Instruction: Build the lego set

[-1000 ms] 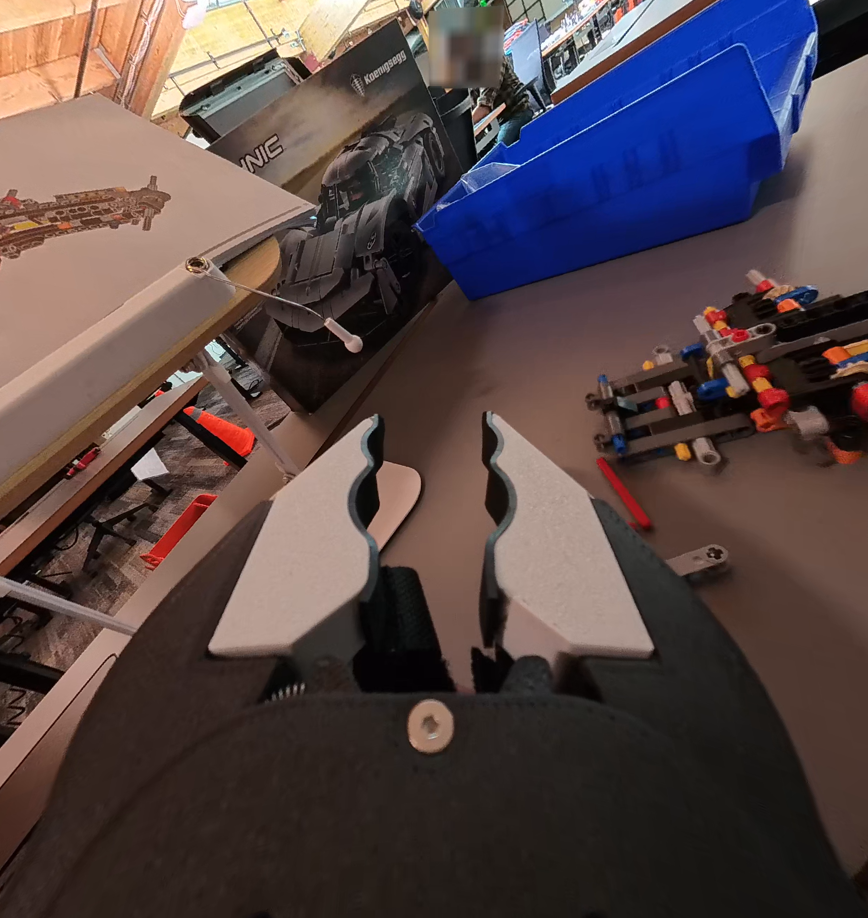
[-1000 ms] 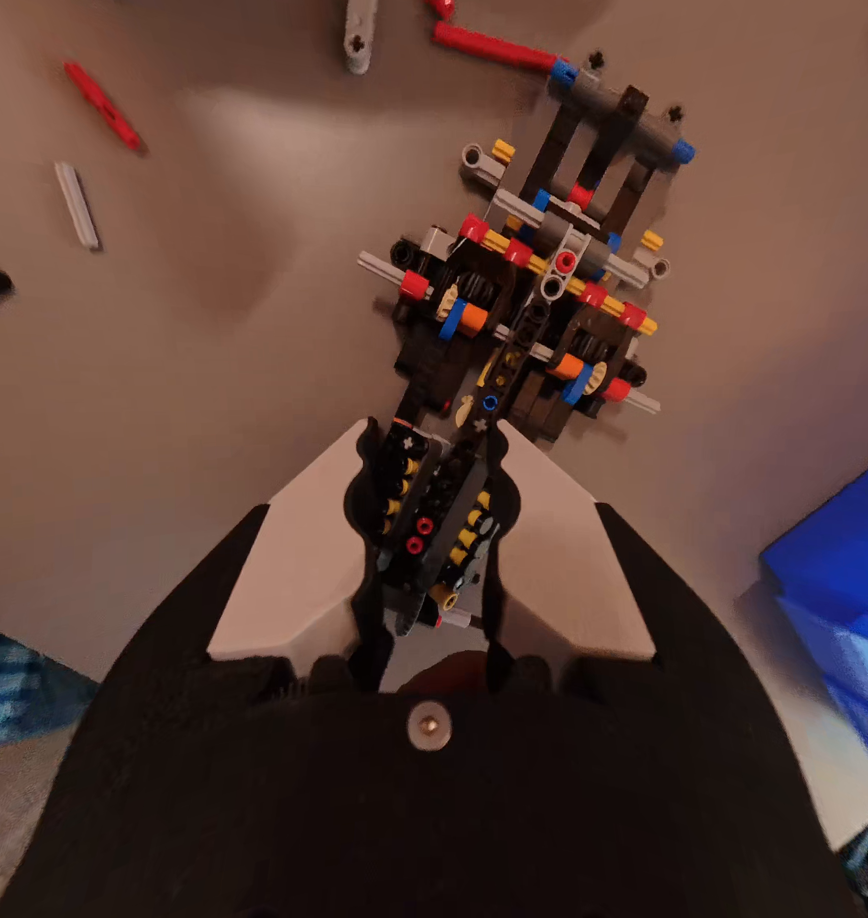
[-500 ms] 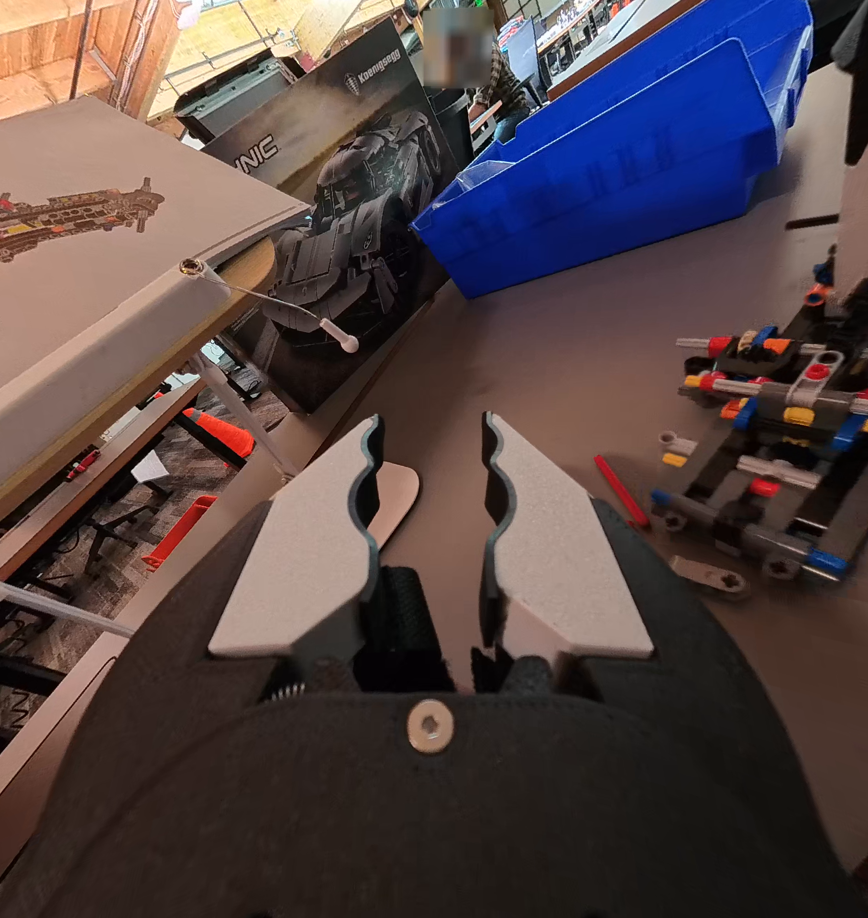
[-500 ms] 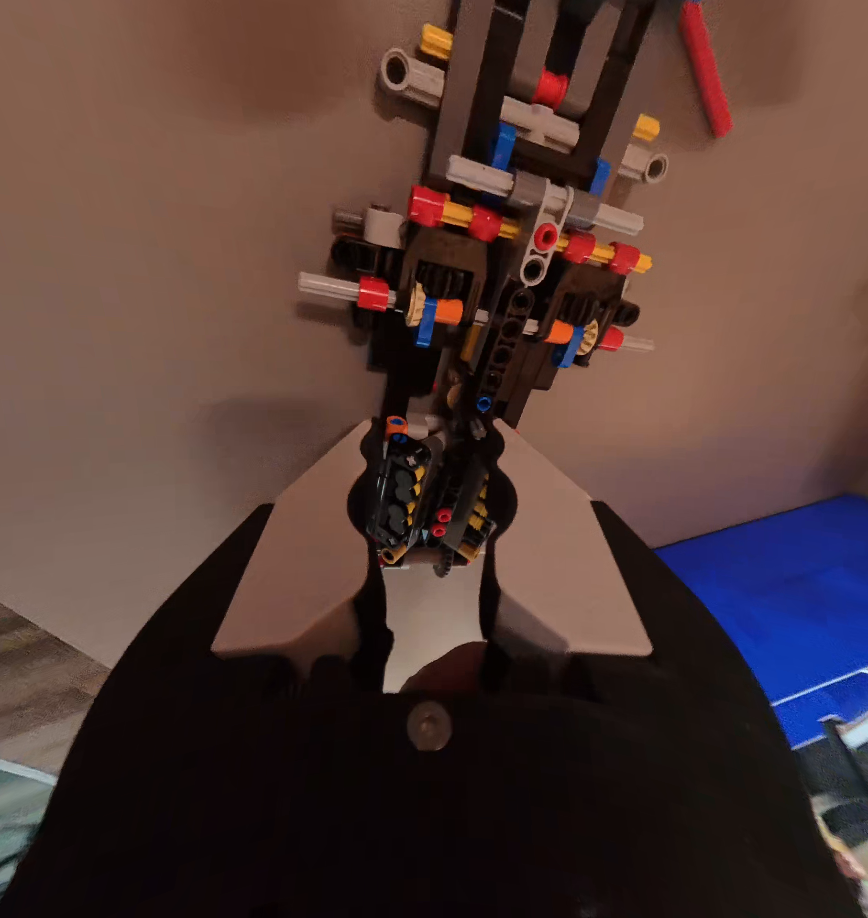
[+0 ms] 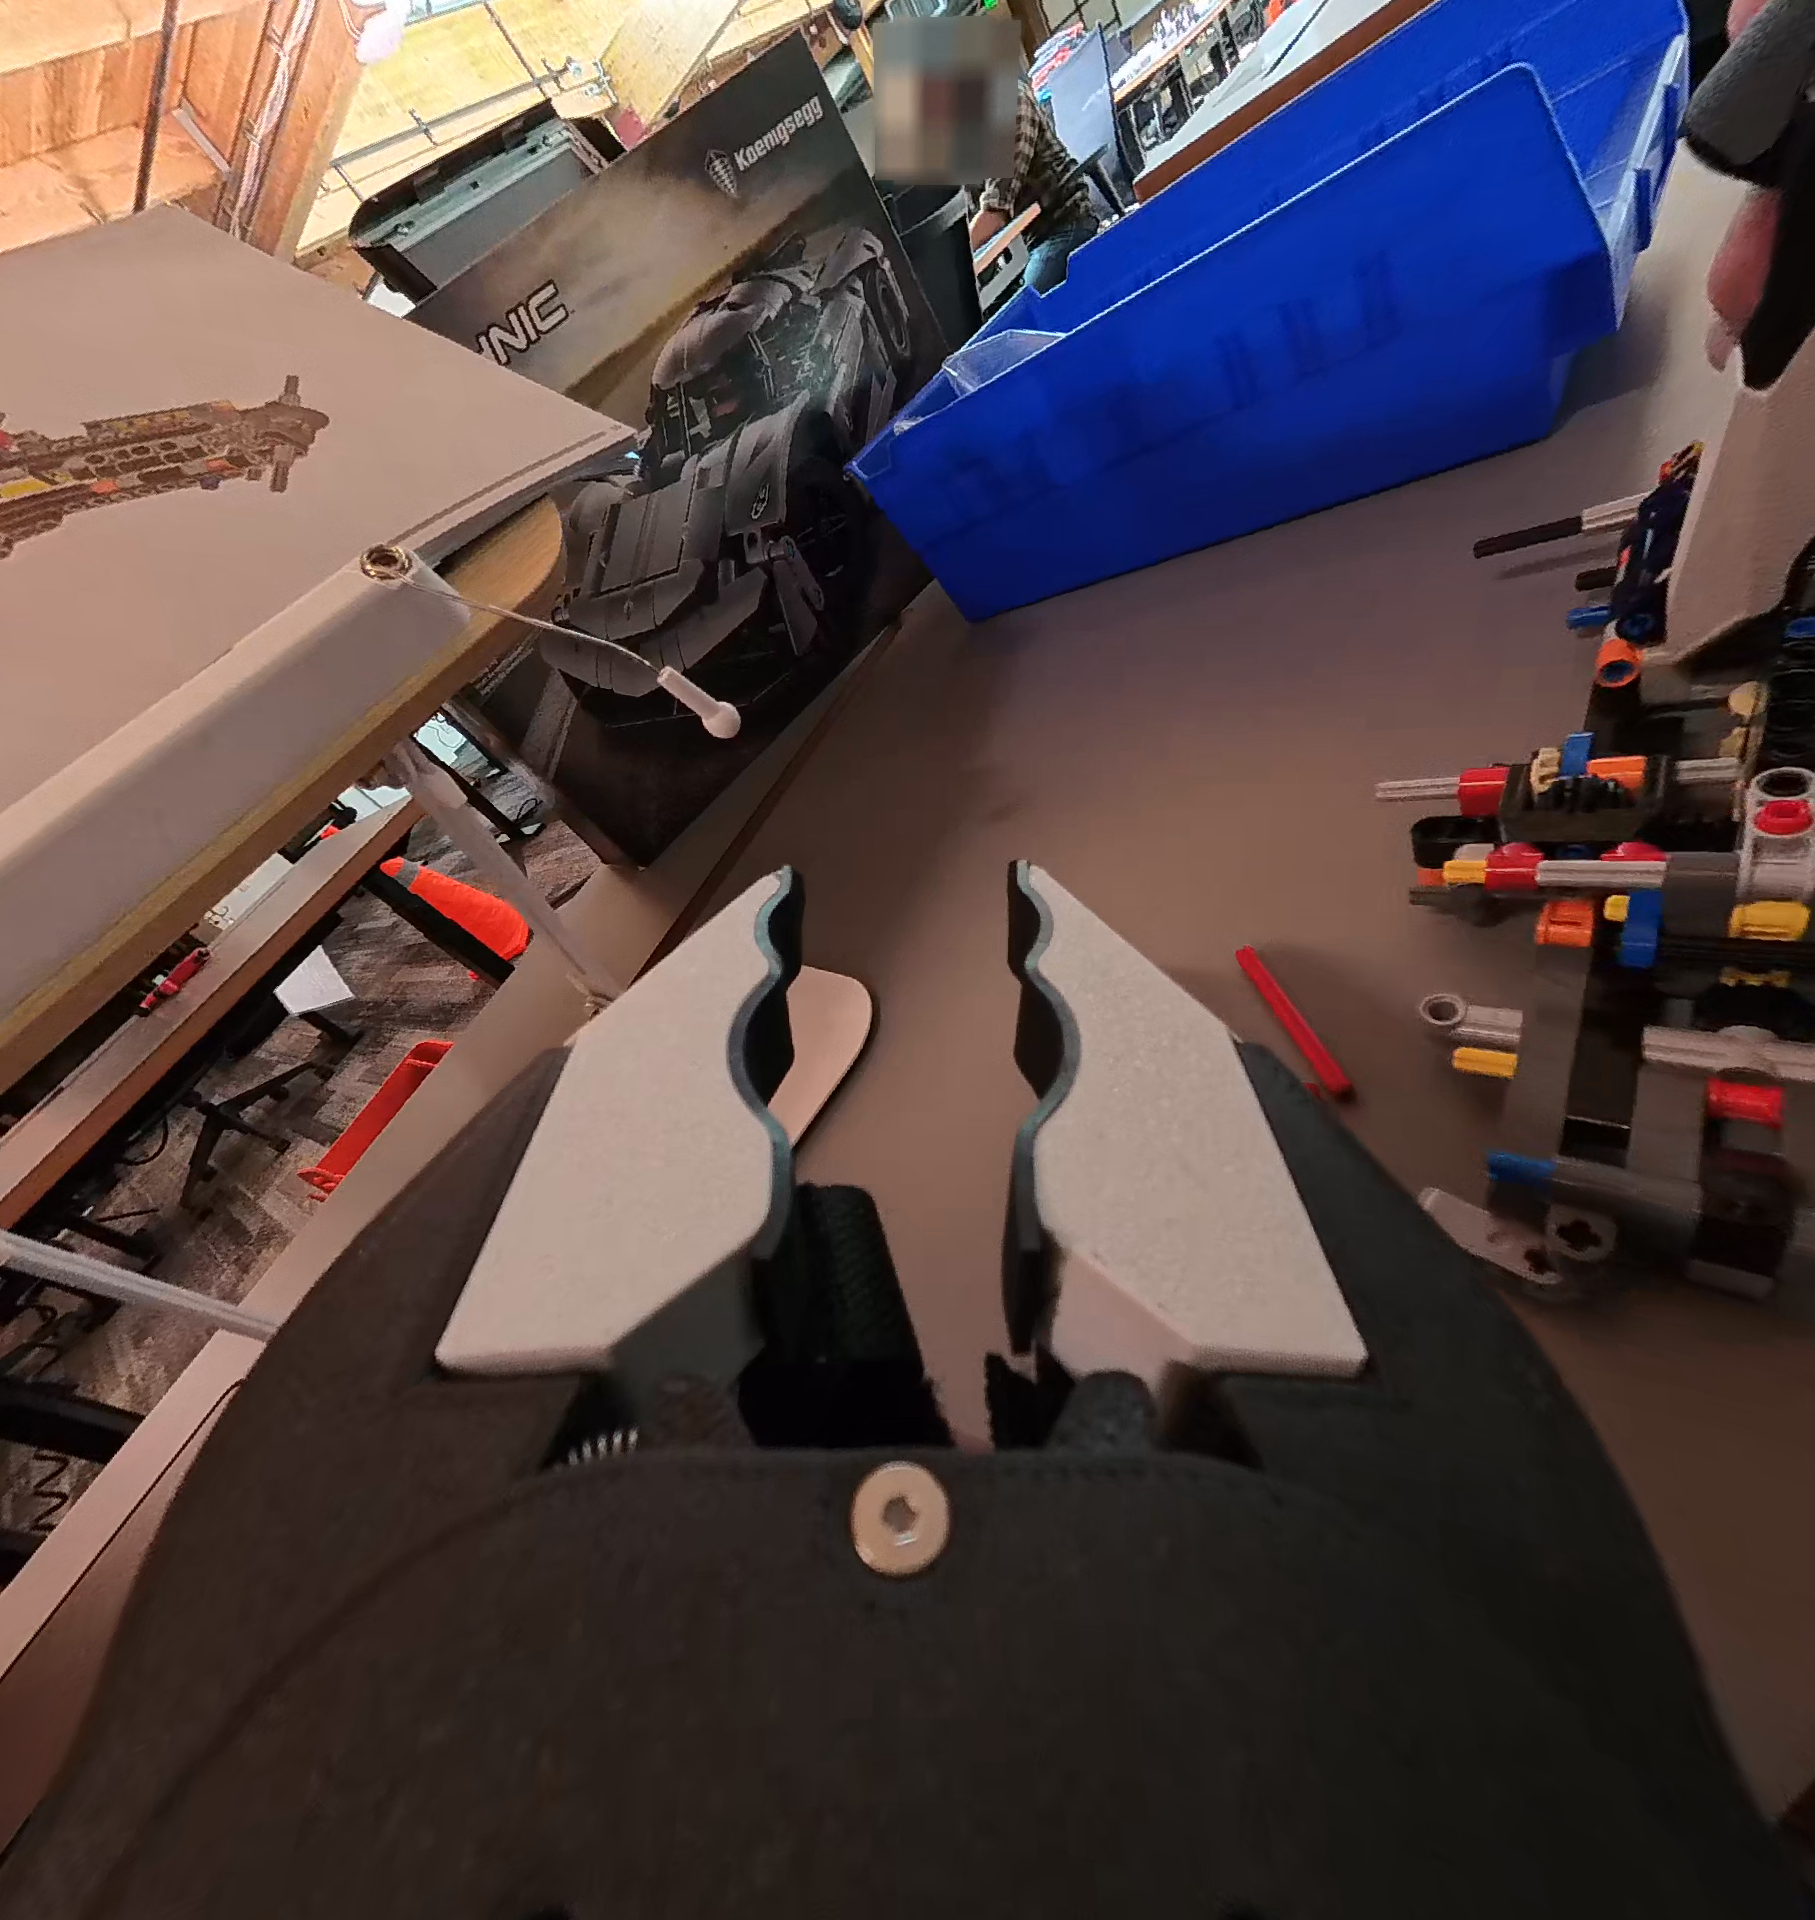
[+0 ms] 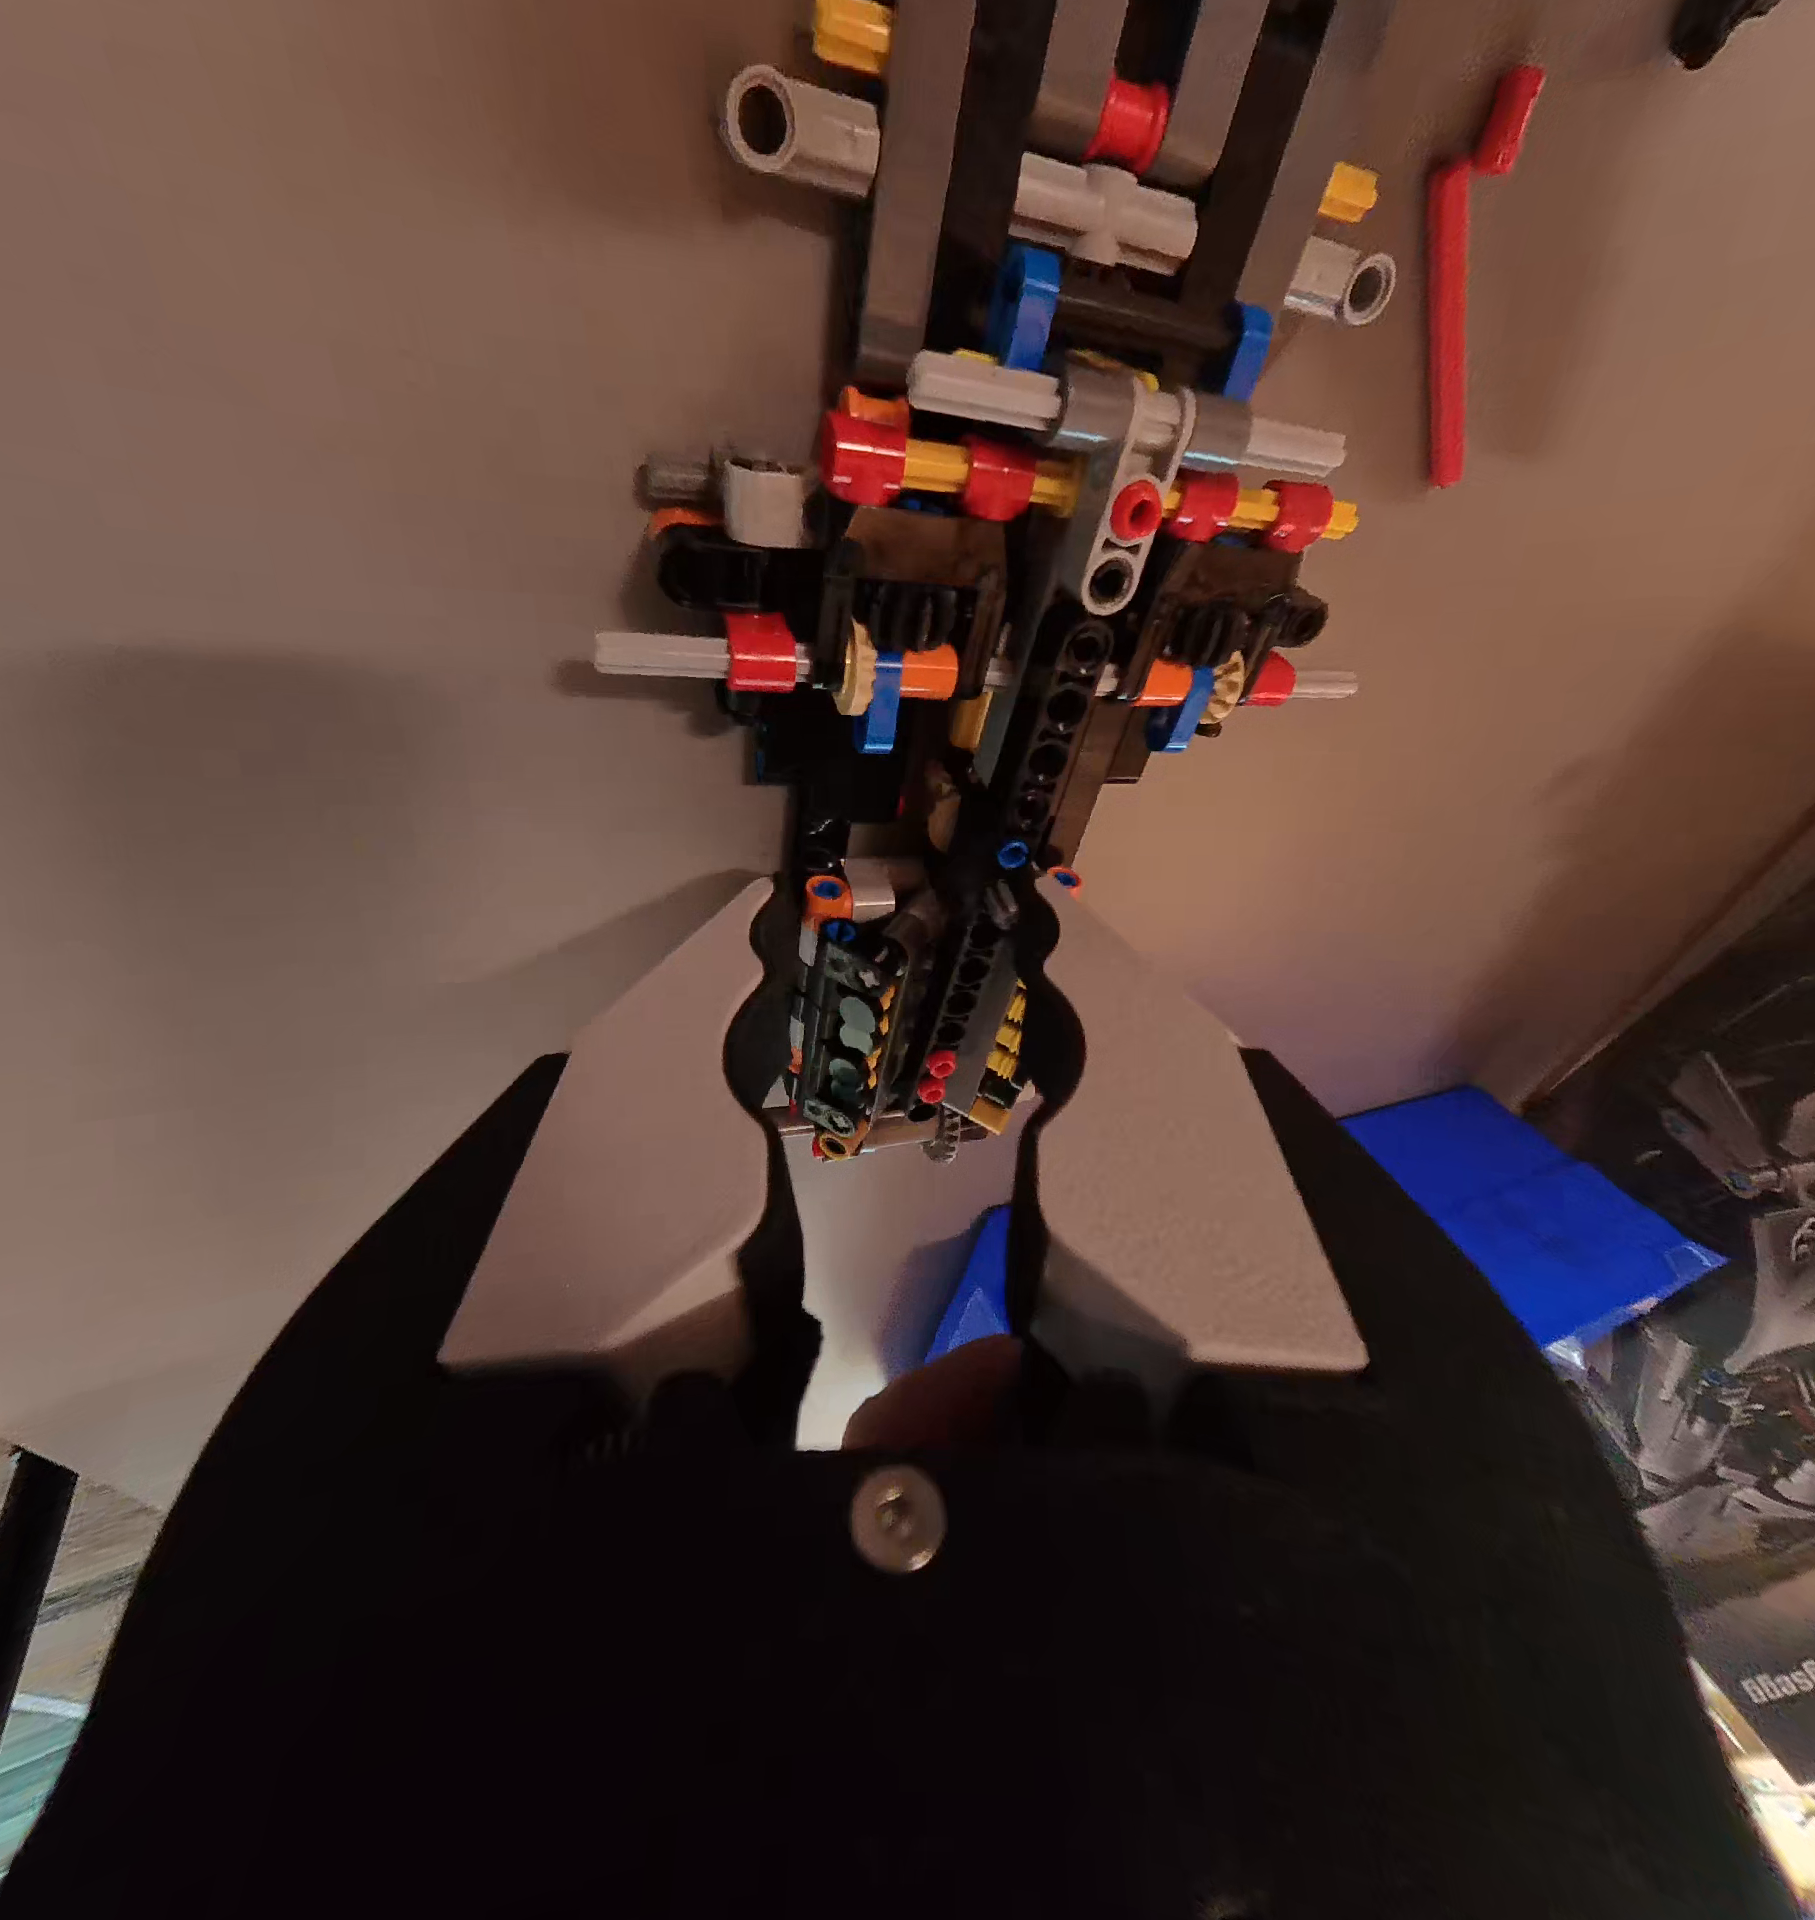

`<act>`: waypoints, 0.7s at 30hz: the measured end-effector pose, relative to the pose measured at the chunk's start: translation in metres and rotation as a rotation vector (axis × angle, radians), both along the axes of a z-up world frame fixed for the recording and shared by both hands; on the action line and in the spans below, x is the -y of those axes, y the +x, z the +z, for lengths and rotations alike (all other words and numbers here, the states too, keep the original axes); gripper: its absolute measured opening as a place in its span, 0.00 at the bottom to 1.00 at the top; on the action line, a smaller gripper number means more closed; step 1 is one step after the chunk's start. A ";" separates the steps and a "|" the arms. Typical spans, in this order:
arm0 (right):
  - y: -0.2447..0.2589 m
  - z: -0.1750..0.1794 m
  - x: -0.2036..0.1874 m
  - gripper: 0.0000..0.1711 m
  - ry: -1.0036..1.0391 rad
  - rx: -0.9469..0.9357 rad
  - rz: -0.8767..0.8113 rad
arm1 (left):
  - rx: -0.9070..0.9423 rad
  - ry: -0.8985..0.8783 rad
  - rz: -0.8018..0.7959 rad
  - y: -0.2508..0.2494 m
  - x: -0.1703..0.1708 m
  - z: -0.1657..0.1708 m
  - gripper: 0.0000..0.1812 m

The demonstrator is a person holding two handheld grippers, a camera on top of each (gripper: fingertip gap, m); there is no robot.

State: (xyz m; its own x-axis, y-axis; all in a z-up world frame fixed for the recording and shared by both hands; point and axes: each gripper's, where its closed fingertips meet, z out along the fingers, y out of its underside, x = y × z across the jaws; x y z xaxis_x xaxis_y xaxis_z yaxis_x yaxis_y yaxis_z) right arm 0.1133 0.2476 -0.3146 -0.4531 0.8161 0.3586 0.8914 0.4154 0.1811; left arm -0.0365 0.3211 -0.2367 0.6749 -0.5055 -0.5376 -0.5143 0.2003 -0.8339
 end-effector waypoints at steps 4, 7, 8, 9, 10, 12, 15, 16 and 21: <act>0.001 0.000 -0.001 0.23 0.006 -0.022 -0.042 | -0.007 0.002 -0.002 0.001 0.000 -0.001 0.21; 0.000 0.004 -0.002 0.31 0.021 -0.062 -0.089 | -0.007 0.001 -0.002 0.001 0.000 -0.001 0.21; 0.000 0.005 -0.002 0.32 0.025 -0.072 -0.101 | -0.008 0.001 -0.002 0.001 0.000 -0.001 0.21; -0.001 0.006 -0.002 0.32 0.028 -0.083 -0.107 | -0.009 0.001 -0.002 0.001 0.000 -0.001 0.21; -0.001 0.006 -0.001 0.32 0.028 -0.089 -0.113 | -0.010 0.001 -0.003 0.001 0.000 -0.001 0.21; 0.000 0.007 0.000 0.33 0.030 -0.098 -0.126 | -0.010 0.001 -0.003 0.001 0.000 -0.001 0.21; 0.000 0.008 0.001 0.33 0.035 -0.113 -0.142 | -0.010 0.001 -0.003 0.001 0.000 -0.001 0.21; 0.000 0.009 0.001 0.33 0.040 -0.119 -0.147 | -0.011 0.001 -0.003 0.001 0.000 -0.001 0.21; 0.003 0.014 -0.001 0.34 0.065 -0.141 -0.183 | -0.013 0.002 -0.004 0.001 0.000 -0.001 0.21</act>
